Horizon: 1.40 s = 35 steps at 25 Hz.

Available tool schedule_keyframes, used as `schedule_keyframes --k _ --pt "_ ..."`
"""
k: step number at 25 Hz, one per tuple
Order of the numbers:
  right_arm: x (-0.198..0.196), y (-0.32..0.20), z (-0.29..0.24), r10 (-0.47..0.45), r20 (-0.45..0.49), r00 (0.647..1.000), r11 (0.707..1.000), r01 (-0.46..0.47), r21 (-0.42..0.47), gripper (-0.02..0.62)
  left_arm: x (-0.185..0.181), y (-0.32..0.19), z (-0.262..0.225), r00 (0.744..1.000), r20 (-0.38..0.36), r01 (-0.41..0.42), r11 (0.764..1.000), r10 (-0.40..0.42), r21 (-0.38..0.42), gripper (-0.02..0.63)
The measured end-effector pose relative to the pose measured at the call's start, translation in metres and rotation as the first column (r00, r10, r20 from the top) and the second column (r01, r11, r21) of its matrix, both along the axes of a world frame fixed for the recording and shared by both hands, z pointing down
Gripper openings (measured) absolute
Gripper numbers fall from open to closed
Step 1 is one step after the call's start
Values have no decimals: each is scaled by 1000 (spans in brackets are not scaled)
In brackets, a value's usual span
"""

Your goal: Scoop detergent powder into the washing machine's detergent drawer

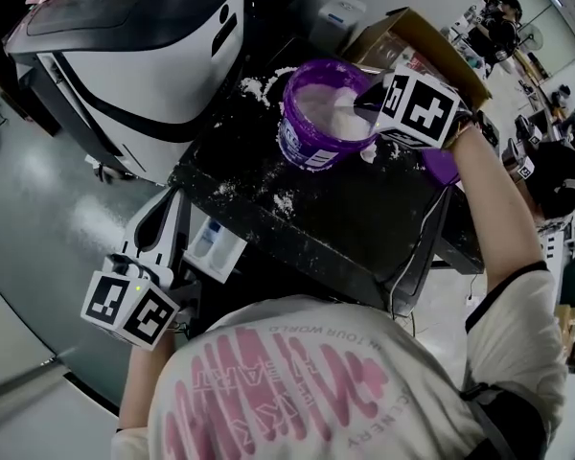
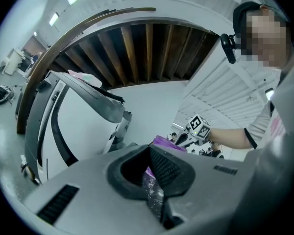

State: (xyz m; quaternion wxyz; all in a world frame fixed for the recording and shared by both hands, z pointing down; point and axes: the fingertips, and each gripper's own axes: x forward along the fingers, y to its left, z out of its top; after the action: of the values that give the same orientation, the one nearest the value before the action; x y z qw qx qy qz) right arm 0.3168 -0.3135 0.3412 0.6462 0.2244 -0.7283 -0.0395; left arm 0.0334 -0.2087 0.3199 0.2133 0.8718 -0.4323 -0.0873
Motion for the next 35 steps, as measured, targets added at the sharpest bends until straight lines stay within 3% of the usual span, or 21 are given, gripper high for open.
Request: schedule_keyframes --k 6,16,21,35 --pt "-1 5 2 142 87 986 989 -138 -53 6 0 0 5 1000 -21 5 1000 -5 -14 3" --pt "-3 8 2 343 199 918 936 -318 -150 6 -1 6 12 999 -38 29 999 -30 -29 3" --pt "-7 12 0 353 224 908 932 -319 -174 6 -2 11 11 998 -36 42 999 -43 -27 3" --pt "-19 25 -5 312 199 929 945 -282 -165 6 0 33 9 998 -27 64 998 -64 -6 3"
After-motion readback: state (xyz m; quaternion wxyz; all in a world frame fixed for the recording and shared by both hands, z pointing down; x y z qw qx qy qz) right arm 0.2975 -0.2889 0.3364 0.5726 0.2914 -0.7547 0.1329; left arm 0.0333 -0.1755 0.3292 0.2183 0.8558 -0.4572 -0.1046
